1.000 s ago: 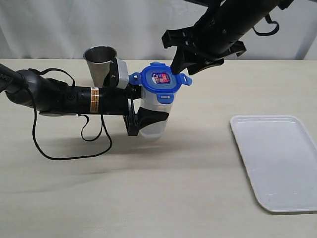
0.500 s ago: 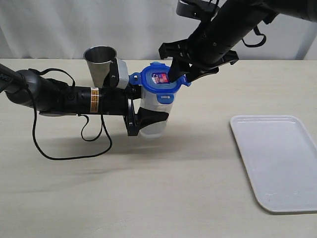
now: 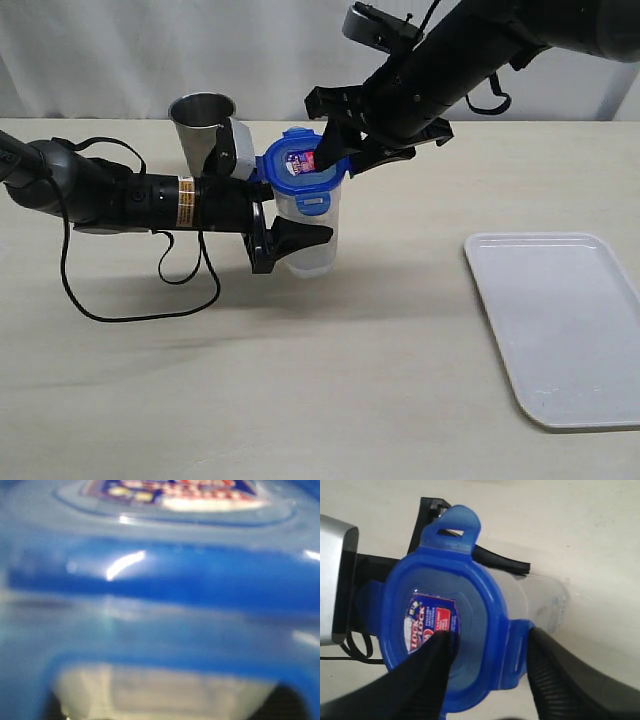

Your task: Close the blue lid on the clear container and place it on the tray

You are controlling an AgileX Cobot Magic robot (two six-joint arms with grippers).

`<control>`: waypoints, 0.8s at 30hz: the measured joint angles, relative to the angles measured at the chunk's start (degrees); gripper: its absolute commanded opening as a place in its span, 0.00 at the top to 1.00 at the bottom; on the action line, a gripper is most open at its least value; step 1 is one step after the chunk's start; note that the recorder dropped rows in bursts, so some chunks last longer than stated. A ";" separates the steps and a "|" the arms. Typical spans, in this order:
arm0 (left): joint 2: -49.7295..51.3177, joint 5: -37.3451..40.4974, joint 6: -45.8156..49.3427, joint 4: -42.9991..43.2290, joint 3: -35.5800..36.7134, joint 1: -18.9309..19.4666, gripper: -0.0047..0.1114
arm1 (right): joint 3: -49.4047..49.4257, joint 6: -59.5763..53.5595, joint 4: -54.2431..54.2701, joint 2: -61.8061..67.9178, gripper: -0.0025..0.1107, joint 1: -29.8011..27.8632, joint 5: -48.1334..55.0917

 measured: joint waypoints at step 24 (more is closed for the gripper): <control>0.00 0.83 -0.87 -0.40 0.11 -0.01 0.96 | -1.35 -3.54 5.32 2.63 0.57 -2.83 3.38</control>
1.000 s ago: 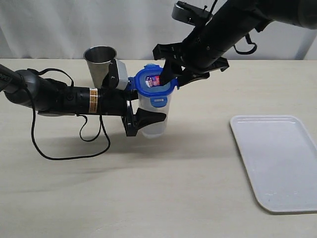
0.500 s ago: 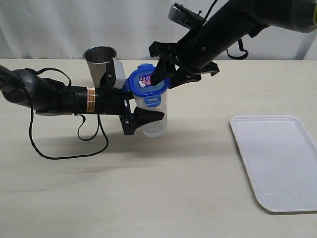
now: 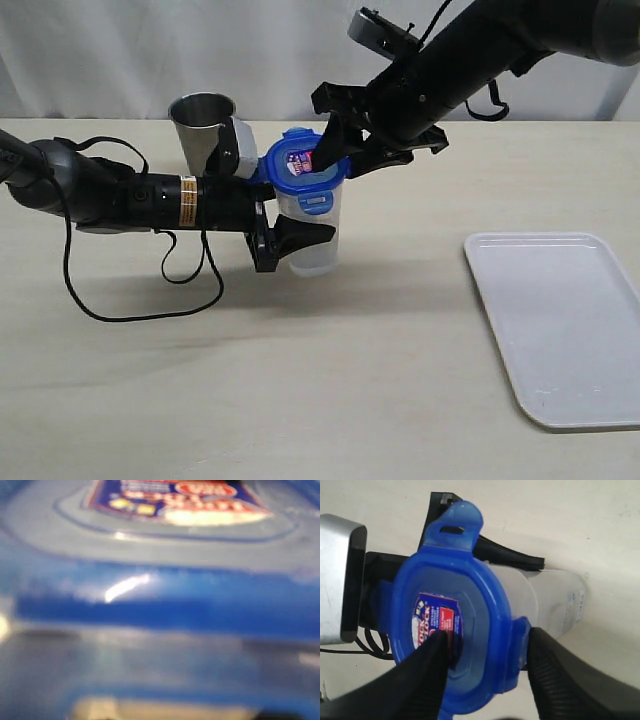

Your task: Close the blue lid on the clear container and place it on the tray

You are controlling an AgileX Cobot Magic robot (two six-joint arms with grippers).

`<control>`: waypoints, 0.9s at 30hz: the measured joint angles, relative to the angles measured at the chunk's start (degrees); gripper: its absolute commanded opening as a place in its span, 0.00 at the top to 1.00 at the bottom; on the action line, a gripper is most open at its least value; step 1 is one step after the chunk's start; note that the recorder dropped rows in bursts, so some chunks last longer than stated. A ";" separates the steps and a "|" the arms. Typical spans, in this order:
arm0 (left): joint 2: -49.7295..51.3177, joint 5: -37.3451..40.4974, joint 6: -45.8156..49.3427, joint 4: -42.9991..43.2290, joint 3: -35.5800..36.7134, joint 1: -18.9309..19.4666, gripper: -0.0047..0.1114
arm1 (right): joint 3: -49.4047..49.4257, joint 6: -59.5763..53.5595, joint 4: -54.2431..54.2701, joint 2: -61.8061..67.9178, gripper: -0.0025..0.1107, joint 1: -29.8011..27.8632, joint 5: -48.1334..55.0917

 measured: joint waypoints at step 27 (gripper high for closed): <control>-0.23 0.66 -2.06 0.65 0.00 -0.53 0.96 | 1.54 -26.90 -10.25 -12.11 0.57 4.54 0.69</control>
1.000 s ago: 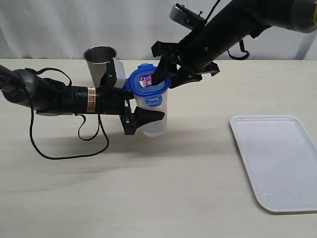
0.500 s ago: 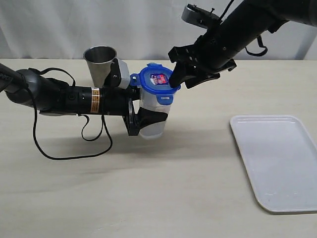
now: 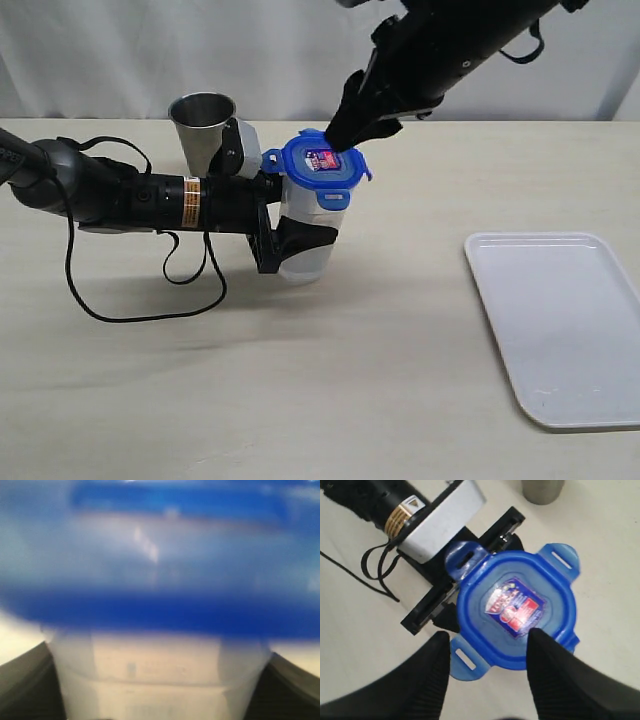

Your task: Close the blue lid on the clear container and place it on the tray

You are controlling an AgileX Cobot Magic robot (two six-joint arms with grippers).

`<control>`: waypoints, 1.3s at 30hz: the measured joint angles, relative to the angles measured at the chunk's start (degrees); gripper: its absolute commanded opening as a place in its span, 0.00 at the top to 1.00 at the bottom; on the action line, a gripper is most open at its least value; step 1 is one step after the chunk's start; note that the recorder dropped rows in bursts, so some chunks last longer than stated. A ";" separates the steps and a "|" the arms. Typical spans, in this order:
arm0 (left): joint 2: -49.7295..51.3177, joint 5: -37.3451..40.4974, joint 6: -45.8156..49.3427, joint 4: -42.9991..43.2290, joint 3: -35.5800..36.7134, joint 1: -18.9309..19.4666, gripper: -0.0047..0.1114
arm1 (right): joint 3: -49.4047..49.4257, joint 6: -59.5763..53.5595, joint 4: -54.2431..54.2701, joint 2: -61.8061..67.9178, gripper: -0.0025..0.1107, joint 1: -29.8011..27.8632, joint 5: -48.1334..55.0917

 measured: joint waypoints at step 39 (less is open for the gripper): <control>0.10 -1.23 -0.60 -0.36 -0.10 1.45 0.96 | -1.27 -9.24 -32.22 9.25 0.65 15.26 -5.80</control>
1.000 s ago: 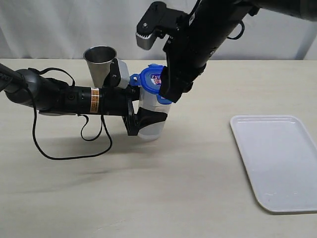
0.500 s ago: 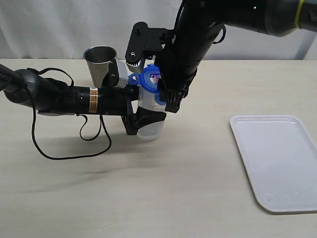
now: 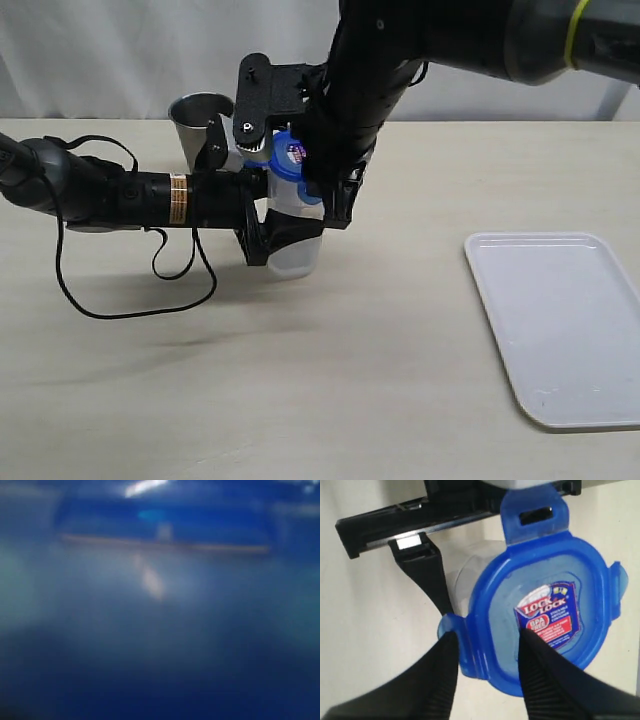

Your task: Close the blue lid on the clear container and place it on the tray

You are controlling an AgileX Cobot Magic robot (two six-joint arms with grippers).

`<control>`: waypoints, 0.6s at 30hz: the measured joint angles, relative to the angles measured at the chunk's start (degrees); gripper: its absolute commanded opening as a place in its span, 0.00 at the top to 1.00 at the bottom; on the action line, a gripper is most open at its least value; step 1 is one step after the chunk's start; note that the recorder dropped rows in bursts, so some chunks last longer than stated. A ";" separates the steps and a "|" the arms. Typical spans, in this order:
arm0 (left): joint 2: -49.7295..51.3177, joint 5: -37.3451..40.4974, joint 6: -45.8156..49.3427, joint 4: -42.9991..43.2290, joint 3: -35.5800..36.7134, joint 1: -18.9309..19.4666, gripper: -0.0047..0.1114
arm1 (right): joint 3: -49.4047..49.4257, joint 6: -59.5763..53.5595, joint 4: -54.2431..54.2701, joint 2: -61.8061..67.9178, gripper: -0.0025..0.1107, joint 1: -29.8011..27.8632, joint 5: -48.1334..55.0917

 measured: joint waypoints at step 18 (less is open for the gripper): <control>0.31 1.29 -1.22 -2.46 0.00 0.50 0.96 | -0.94 -1.40 -1.39 2.73 0.66 0.64 -3.96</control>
